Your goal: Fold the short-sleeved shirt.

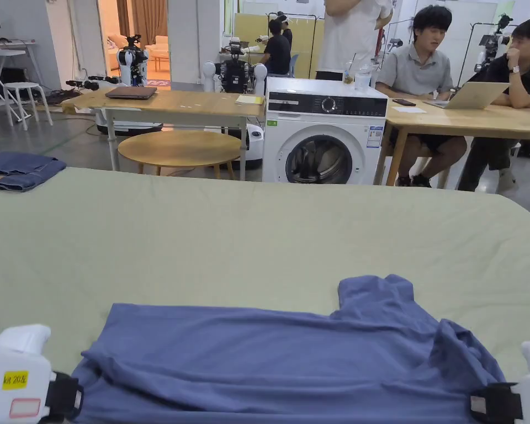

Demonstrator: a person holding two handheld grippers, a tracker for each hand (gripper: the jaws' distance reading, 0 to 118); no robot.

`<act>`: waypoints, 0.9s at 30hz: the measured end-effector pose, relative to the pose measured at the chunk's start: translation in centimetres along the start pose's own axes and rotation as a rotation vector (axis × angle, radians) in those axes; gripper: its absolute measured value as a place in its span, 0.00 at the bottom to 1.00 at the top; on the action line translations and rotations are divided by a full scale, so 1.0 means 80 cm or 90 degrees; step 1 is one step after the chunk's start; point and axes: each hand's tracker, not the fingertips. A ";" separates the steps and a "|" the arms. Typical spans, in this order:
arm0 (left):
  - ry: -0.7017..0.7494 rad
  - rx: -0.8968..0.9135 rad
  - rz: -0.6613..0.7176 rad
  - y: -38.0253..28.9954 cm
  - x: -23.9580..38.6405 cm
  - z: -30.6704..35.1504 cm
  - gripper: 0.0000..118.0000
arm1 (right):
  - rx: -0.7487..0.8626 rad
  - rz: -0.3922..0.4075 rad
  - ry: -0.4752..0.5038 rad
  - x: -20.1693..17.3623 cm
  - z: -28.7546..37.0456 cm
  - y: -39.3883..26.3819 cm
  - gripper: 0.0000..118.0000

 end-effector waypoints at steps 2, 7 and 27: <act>-0.005 -0.018 0.012 -0.029 -0.007 0.005 0.02 | -0.017 -0.001 0.011 0.006 0.013 -0.020 0.09; -0.025 -0.044 0.071 -0.082 -0.028 -0.003 0.02 | -0.041 0.002 -0.002 0.012 0.013 -0.068 0.09; -0.010 0.404 -0.066 0.018 0.128 0.109 0.74 | 0.474 0.031 -0.068 -0.111 0.118 0.011 0.84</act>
